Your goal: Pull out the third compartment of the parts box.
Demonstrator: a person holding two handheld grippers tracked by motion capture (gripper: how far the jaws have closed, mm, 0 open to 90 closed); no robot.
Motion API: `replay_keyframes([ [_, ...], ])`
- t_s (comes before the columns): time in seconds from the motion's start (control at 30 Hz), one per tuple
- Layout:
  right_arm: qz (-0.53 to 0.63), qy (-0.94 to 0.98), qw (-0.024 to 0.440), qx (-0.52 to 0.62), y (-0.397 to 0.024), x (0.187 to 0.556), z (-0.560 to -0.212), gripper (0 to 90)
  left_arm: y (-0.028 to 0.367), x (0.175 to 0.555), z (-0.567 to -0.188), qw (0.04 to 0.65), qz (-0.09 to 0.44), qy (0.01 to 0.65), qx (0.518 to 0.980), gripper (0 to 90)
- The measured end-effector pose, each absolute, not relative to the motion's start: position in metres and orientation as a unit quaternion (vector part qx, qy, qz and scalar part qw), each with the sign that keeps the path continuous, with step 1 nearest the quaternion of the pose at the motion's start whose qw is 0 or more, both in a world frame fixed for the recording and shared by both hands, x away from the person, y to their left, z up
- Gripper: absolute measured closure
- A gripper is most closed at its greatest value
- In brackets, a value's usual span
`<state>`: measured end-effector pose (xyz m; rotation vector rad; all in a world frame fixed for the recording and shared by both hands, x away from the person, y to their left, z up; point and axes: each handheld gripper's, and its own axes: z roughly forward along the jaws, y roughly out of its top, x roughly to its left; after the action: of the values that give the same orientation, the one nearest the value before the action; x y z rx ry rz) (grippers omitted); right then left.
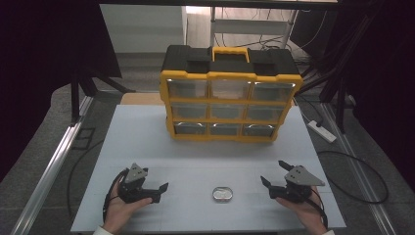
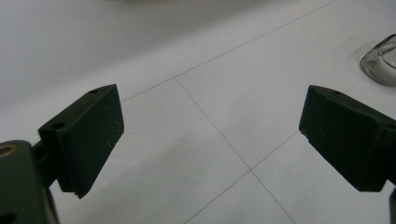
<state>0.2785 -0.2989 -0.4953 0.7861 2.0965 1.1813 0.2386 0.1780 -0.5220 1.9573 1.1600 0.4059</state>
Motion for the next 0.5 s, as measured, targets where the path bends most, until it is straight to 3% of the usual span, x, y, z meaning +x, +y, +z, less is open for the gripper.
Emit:
replay_keyframes([
  [0.5, 0.416, 0.806, 0.335, 0.257, -0.2908, 0.2756, -0.4972, 16.0, 0.1773, 0.2388, -0.5228, 0.400, 0.160, 0.458, 0.778, 7.2],
])
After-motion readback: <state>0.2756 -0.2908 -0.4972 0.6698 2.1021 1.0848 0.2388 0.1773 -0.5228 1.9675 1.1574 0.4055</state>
